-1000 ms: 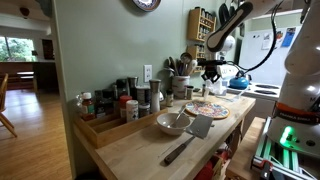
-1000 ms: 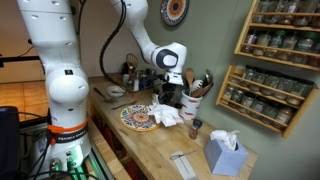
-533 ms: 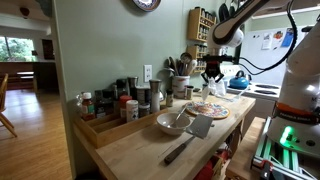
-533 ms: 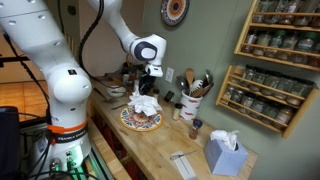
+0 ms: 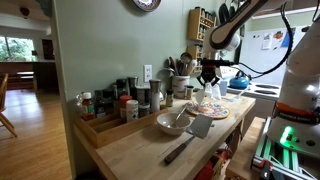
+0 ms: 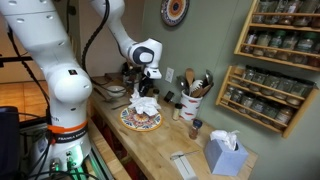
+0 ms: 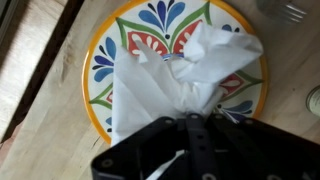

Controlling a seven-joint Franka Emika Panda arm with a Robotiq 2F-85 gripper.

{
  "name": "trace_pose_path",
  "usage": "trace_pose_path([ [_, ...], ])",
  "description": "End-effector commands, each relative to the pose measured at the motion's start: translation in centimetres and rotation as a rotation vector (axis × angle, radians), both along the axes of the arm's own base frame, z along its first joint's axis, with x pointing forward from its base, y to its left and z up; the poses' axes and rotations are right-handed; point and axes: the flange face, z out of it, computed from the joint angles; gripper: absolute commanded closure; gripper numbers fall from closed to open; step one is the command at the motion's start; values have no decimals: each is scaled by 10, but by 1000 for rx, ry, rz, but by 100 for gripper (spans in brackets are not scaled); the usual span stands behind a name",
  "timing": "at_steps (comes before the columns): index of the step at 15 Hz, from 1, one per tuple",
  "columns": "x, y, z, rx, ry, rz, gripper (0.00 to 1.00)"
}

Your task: Pick up all the white tissue and put it on the plate

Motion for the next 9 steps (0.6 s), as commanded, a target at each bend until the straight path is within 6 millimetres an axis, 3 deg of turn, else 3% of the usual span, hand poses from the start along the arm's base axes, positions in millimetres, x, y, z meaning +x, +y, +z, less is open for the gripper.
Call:
trace_pose_path([
  [1,7,-3,-36,7,21,28,99],
  [9,8,-29,-98,53,59,-18,99],
])
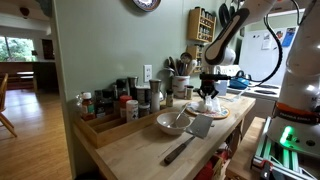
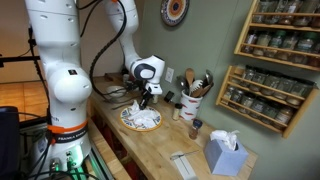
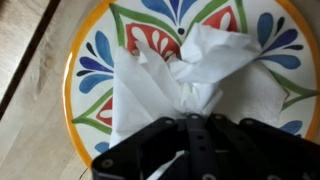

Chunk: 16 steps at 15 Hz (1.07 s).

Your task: Pick up all the white tissue and put it on the plate

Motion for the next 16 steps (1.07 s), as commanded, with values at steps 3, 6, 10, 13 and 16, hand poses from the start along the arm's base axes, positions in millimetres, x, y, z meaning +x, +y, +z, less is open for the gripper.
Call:
trace_pose_path([
  [3,2,-15,-25,15,-17,-27,64],
  [6,8,-18,-9,22,-60,-10,41],
  [10,12,-16,25,41,-106,41,12],
  [13,-12,-11,42,52,-94,78,0],
  [16,-2,-15,80,65,-96,92,0],
])
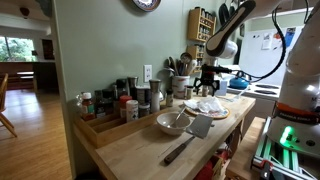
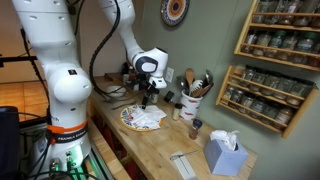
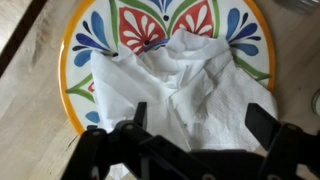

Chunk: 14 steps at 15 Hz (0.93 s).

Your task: Pick up all the white tissue and put it on the plate

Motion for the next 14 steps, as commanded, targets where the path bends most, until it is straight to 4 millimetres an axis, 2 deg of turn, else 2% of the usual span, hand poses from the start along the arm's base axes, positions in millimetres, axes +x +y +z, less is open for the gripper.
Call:
trace_pose_path([
  [1,-31,-5,40,18,-15,45,0],
  [4,-32,-8,87,21,-27,118,0],
  [5,-47,-9,95,-4,-28,141,0],
  [9,-69,-18,151,-53,-33,243,0],
  [11,-83,-19,174,-90,-18,368,0],
  [14,-100,-20,198,-120,-50,534,0],
])
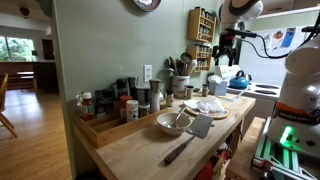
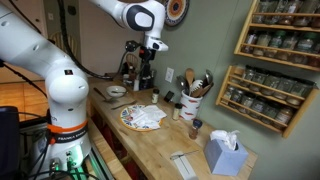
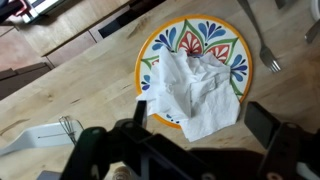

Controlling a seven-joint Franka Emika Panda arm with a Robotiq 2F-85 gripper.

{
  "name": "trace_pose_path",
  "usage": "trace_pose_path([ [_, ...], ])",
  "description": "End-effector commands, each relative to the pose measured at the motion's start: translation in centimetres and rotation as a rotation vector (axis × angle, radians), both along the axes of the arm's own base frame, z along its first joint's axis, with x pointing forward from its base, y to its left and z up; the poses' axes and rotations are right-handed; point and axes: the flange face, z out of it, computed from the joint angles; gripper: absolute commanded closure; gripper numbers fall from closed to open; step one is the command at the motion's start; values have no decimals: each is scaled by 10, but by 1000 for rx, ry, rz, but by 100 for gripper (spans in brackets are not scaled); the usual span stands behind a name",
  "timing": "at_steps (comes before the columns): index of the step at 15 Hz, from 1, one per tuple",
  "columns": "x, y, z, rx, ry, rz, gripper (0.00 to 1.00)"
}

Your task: Pick up all the white tissue and put it on the plate

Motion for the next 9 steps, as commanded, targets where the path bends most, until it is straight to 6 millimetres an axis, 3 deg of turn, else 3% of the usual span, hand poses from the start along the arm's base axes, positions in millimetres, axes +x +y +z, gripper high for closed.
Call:
trace_pose_path([
  [1,-24,-4,22,-25,-28,198,0],
  [6,-27,-14,40,-20,-105,470,0],
  [7,-23,-11,35,-19,-91,377,0],
  [9,-24,-14,38,-13,-107,431,0],
])
